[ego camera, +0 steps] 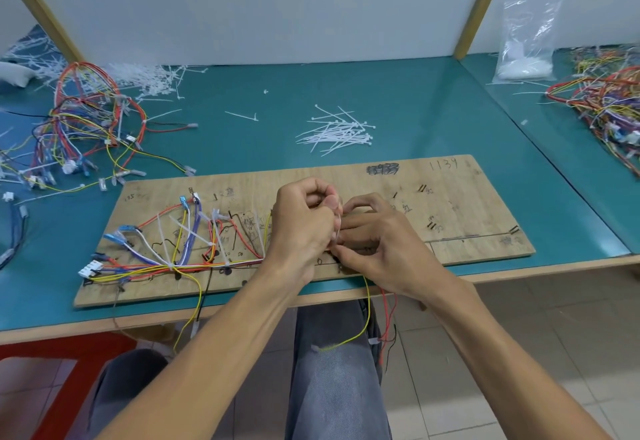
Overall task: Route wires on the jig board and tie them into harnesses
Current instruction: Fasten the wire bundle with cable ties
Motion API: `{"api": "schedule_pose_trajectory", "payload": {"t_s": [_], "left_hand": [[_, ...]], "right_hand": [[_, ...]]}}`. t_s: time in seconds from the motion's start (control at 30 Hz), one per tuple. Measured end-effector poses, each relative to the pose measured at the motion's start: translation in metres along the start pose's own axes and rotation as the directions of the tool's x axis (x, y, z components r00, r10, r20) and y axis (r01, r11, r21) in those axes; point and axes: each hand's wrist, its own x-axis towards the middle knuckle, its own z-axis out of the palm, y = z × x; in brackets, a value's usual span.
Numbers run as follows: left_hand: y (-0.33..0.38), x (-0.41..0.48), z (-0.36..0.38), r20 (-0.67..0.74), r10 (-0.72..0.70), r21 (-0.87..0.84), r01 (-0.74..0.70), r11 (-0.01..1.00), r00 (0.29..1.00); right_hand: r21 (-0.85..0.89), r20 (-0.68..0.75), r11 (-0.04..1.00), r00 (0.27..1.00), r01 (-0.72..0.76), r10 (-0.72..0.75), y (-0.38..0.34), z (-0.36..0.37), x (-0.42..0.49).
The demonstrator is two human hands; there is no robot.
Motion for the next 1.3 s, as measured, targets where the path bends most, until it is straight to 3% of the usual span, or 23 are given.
{"api": "schedule_pose_trajectory", "payload": {"t_s": [0.2, 0.57, 0.7, 0.8, 0.9, 1.0, 1.07, 1.17, 1.23, 1.3], "left_hand": [[0.004, -0.002, -0.007, 0.048, 0.030, 0.034, -0.032, 0.999, 0.998], [0.005, -0.002, -0.008, -0.084, 0.015, 0.003, -0.014, 1.000, 0.996], [0.008, -0.005, -0.012, -0.023, 0.067, 0.086, -0.065, 0.994, 0.998], [0.012, -0.014, -0.020, 0.047, 0.185, 0.205, -0.191, 0.960, 0.982], [0.009, -0.042, -0.033, 0.108, 0.399, 0.402, -0.407, 0.820, 0.910], [-0.009, -0.080, -0.064, 0.087, 0.549, 0.511, -0.511, 0.691, 0.831], [-0.023, -0.102, -0.096, -0.023, 0.619, 0.590, -0.489, 0.642, 0.785], [-0.043, -0.123, -0.150, -0.240, 0.630, 0.699, -0.319, 0.640, 0.739], [-0.056, -0.132, -0.177, -0.325, 0.568, 0.742, -0.169, 0.649, 0.756], [-0.069, -0.137, -0.194, -0.336, 0.480, 0.776, -0.050, 0.629, 0.811]], "right_hand": [[0.002, -0.029, 1.000, 0.999, -0.025, 0.025, -0.001, 0.001, -0.002], [0.049, -0.042, 0.995, 0.995, -0.090, 0.092, 0.001, 0.003, -0.006], [0.025, -0.046, 0.997, 0.996, -0.072, 0.073, 0.002, 0.003, -0.007], [0.038, -0.062, 0.995, 0.994, -0.088, 0.090, 0.003, 0.003, -0.008], [0.086, -0.083, 0.988, 0.987, -0.127, 0.134, 0.002, -0.001, -0.007], [0.214, -0.133, 0.952, 0.959, -0.218, 0.250, -0.007, -0.003, -0.006], [0.225, -0.254, 0.946, 0.923, -0.233, 0.288, -0.021, -0.005, -0.009], [0.191, -0.503, 0.962, 0.822, -0.195, 0.267, -0.062, 0.006, -0.018], [0.311, -0.441, 0.928, 0.834, -0.205, 0.332, -0.096, 0.025, -0.025], [0.398, -0.143, 0.853, 0.895, -0.338, 0.422, -0.121, 0.056, -0.031]]}}
